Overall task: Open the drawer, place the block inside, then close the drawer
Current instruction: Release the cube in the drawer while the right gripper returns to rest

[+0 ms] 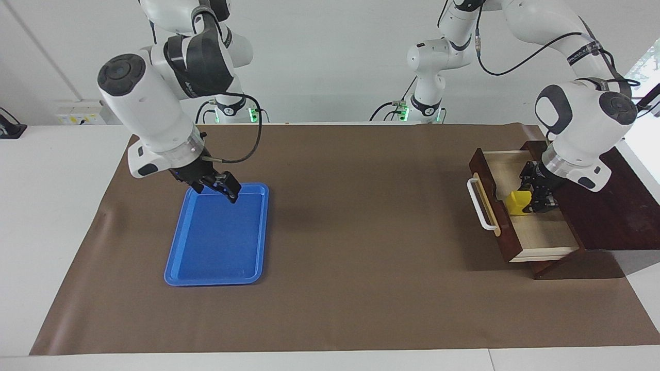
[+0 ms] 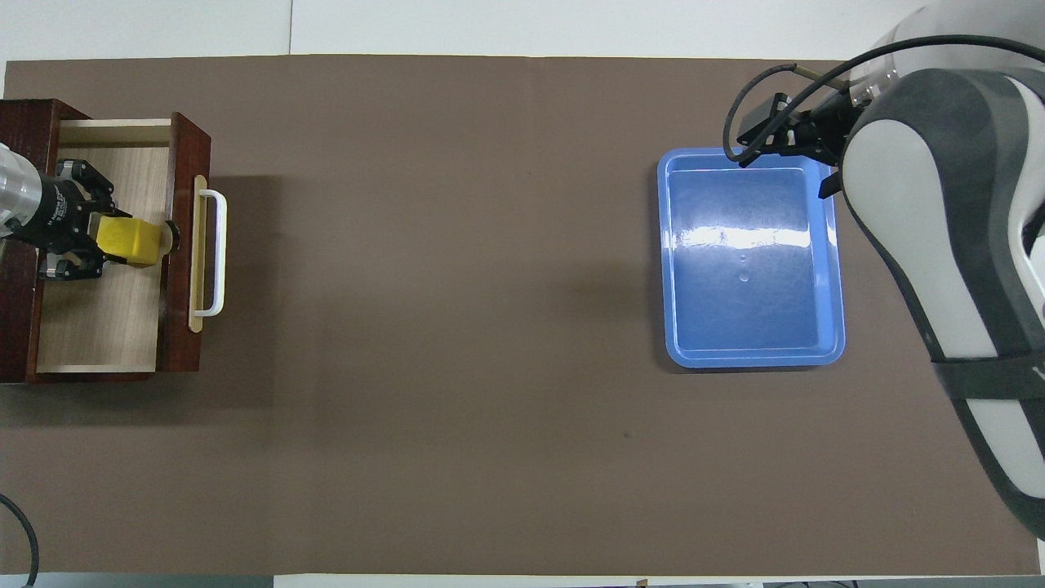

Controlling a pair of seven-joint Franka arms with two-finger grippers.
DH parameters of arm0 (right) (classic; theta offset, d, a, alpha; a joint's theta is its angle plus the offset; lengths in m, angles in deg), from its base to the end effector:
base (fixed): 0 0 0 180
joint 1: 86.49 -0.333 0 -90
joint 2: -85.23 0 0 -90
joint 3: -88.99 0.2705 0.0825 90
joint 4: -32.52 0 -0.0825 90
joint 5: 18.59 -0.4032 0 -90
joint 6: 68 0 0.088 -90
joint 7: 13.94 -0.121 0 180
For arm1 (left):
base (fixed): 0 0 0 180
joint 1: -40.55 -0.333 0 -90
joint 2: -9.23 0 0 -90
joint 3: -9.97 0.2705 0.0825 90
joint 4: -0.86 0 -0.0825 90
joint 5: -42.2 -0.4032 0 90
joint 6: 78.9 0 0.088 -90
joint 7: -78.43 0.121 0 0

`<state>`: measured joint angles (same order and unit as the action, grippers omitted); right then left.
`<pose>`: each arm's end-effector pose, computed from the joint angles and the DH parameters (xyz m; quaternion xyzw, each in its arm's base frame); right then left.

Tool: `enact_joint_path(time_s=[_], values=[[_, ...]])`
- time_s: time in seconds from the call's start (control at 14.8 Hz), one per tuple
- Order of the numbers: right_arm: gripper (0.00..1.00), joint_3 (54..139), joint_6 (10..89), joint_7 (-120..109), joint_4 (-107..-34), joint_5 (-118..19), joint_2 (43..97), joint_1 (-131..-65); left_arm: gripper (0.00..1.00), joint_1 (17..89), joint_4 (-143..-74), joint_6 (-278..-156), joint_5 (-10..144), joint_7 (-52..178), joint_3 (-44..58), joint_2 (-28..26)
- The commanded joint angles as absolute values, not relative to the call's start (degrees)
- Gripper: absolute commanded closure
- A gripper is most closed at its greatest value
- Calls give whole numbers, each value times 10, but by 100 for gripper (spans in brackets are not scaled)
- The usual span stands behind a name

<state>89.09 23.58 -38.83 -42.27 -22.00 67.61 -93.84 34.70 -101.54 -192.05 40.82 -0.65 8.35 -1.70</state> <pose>0.6467 0.0915 0.5093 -0.9878 0.1526 0.0153 0.0268 0.6209 0.0483 0.3778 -0.7501 -0.6613 -0.0039 0.0076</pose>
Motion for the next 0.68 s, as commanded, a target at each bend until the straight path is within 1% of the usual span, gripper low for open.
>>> enact_joint_path(time_s=[0.0, 0.07, 0.14, 0.2, 0.27, 0.47, 0.61], values=[[0, 897, 247, -324, -511, -167, 757, -940, 100, 341, -1058, -1941, 410, 4, 81, 13], [0, 897, 252, -300, -535, -158, 779, -940, 100, 341, -1058, -1940, 410, 3, 81, 13], [0, 897, 260, -272, -561, -156, 799, -934, 69, 341, -1051, -1935, 410, 3, 81, 12], [0, 897, 268, -253, -589, -156, 820, -931, 6, 342, -1037, -1927, 410, -1, 81, 8], [0, 897, 275, -247, -618, -156, 843, -922, 0, 345, -1014, -1906, 411, -1, 81, 6], [0, 897, 304, -247, -695, -156, 903, -918, 0, 354, -927, -1829, 427, -19, 77, -1], [0, 897, 294, -246, -696, -156, 912, -918, 0, 401, -924, -1834, 426, -91, 76, -6]])
